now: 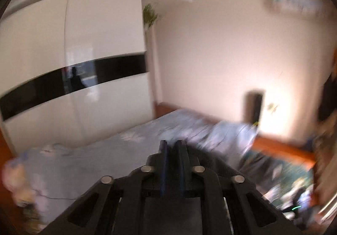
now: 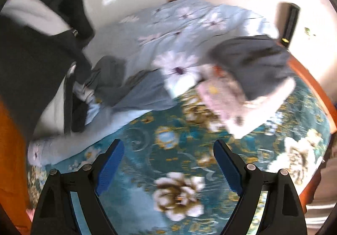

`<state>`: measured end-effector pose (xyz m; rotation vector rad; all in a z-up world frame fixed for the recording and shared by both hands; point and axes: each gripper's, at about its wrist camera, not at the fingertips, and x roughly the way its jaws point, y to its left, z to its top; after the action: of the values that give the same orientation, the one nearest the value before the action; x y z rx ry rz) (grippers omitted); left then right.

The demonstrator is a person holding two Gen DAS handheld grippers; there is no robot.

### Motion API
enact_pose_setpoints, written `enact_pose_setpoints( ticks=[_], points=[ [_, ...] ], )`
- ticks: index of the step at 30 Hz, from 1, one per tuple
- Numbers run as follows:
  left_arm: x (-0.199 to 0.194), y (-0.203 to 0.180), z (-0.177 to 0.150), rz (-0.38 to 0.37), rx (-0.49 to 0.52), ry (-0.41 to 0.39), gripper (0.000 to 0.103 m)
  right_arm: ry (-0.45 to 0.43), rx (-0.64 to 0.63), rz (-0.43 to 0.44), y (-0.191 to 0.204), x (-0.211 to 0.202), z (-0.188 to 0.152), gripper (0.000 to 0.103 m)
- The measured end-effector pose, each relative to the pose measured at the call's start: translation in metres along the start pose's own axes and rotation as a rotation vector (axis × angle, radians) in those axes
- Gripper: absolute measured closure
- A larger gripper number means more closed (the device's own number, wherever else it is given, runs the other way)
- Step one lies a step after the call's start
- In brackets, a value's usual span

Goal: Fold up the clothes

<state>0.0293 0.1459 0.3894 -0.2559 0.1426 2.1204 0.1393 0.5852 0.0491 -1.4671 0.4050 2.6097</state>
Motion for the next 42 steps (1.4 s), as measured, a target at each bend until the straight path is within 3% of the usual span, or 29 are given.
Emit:
enact_pose_setpoints(
  ticks=[3,6,9,11,14,17,23,24,25,26,28,32,38,40,42],
  points=[
    [-0.052,-0.007,0.015,-0.025,-0.132,-0.093,0.103,0.006,0.046,-0.067,-0.053,-0.014,-0.004,0.016],
    [-0.076,-0.006,-0.004,0.035,-0.197,-0.032,0.103,0.044,0.059,-0.123,-0.091,-0.016,-0.012,0.016],
    [-0.065,-0.005,-0.053,0.126,-0.192,0.169,0.103,0.081,0.073,-0.149,-0.114,-0.017,-0.026,0.016],
    [-0.054,-0.009,-0.094,0.142,-0.199,0.300,0.103,0.104,0.087,-0.143,-0.120,-0.014,-0.036,0.016],
    [-0.030,-0.022,-0.160,0.082,-0.281,0.482,0.103,0.137,0.108,-0.134,-0.130,-0.010,-0.050,0.016],
    [-0.006,-0.050,-0.218,0.038,-0.352,0.616,0.102,0.164,0.099,-0.108,-0.131,-0.007,-0.062,0.016],
    [0.059,-0.169,-0.308,-0.029,-0.251,0.829,0.101,0.217,0.097,-0.114,-0.155,0.000,-0.090,0.016],
    [0.068,-0.188,-0.319,-0.037,-0.233,0.858,0.098,0.225,0.101,-0.120,-0.162,0.000,-0.096,0.016],
    [0.077,-0.202,-0.329,-0.043,-0.219,0.885,0.086,0.234,0.106,-0.126,-0.169,0.001,-0.103,0.016],
    [0.085,-0.216,-0.339,-0.052,-0.206,0.910,0.065,0.244,0.118,-0.133,-0.176,0.001,-0.110,0.016],
    [0.098,-0.248,-0.362,-0.077,-0.178,0.963,0.040,0.272,0.157,-0.135,-0.190,0.004,-0.126,0.016],
    [0.121,-0.319,-0.405,-0.148,-0.002,1.044,0.039,0.319,0.249,-0.152,-0.220,0.006,-0.158,0.016],
    [0.135,-0.424,-0.460,-0.243,0.559,1.018,0.035,0.370,0.360,-0.175,-0.259,0.001,-0.204,0.016],
    [0.136,-0.452,-0.481,-0.262,0.781,0.981,0.032,0.383,0.387,-0.182,-0.267,0.001,-0.215,0.016],
    [0.139,-0.470,-0.501,-0.285,0.940,0.971,0.032,0.392,0.418,-0.185,-0.276,0.001,-0.226,0.016]
  ],
)
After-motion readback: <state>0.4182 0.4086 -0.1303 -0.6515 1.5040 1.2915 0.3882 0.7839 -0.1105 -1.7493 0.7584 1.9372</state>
